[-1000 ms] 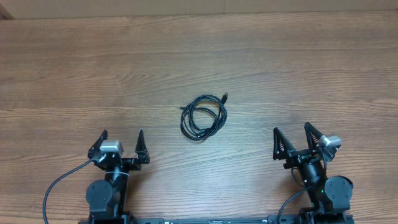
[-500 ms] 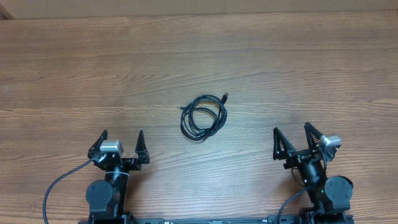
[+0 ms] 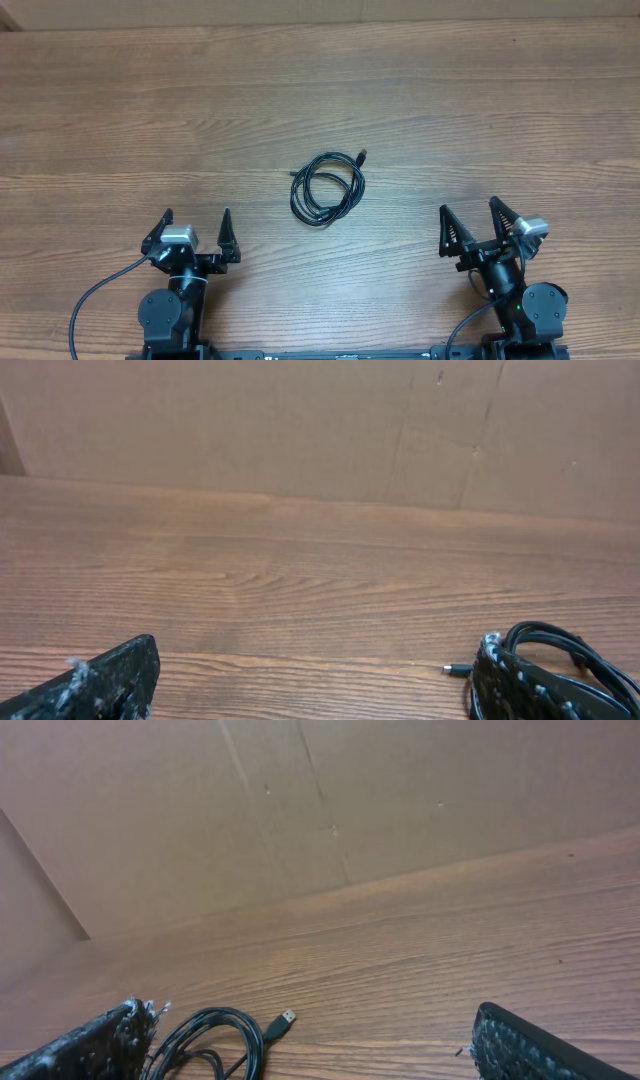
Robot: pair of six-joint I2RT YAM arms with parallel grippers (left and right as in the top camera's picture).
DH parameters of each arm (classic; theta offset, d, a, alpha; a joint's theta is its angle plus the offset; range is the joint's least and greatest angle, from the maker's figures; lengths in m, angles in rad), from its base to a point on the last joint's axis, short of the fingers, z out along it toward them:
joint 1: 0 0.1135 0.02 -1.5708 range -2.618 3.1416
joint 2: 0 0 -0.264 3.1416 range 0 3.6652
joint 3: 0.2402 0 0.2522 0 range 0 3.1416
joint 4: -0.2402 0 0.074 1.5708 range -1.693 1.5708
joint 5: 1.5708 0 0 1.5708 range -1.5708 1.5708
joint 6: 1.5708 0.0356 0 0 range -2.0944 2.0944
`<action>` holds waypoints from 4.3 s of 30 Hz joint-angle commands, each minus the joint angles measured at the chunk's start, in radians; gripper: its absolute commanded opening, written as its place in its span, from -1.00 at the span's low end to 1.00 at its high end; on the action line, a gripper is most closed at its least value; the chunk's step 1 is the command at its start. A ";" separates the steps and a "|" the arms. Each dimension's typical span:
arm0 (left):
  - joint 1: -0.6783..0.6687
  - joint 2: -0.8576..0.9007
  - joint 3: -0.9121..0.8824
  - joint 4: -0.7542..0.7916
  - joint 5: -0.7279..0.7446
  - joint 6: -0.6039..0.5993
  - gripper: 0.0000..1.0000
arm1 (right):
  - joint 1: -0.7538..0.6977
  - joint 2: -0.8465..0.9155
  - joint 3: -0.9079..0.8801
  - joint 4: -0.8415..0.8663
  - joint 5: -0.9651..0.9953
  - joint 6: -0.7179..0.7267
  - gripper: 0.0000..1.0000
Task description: Untangle cables
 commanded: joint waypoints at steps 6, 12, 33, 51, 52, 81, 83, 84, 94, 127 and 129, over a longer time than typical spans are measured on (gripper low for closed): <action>-0.006 -0.010 -0.006 0.002 0.004 0.000 0.99 | -0.004 -0.009 -0.010 0.006 -0.006 -0.001 1.00; -0.006 -0.010 -0.006 0.002 0.004 0.000 0.99 | -0.004 -0.009 -0.010 0.006 -0.006 -0.001 1.00; -0.006 -0.010 -0.006 0.002 0.004 0.000 0.99 | -0.004 -0.009 -0.010 0.006 -0.006 -0.001 1.00; -0.006 -0.010 -0.005 0.002 0.004 0.000 0.99 | -0.004 -0.009 -0.010 0.006 -0.006 -0.001 1.00; -0.006 -0.010 -0.006 0.002 0.004 0.000 0.99 | -0.004 -0.009 -0.010 0.006 -0.006 -0.001 1.00; -0.006 -0.008 0.135 0.000 0.060 0.015 0.99 | -0.003 -0.007 0.071 -0.095 -0.331 0.027 1.00; -0.006 0.001 0.198 -0.061 0.060 0.029 0.99 | -0.003 -0.005 0.111 -0.140 -0.331 0.046 1.00; -0.006 0.013 0.237 -0.100 0.060 0.040 0.99 | -0.003 -0.002 0.135 -0.164 -0.331 0.046 1.00; -0.007 0.290 0.619 -0.406 0.076 0.076 1.00 | -0.003 0.190 0.441 -0.443 -0.332 0.045 1.00; -0.314 1.685 1.529 -1.031 0.211 0.034 0.43 | -0.003 1.294 1.310 -1.164 -0.331 -0.121 1.00; -0.322 1.756 1.529 -1.042 0.203 0.001 0.20 | -0.003 1.320 1.310 -1.167 -0.331 -0.121 1.00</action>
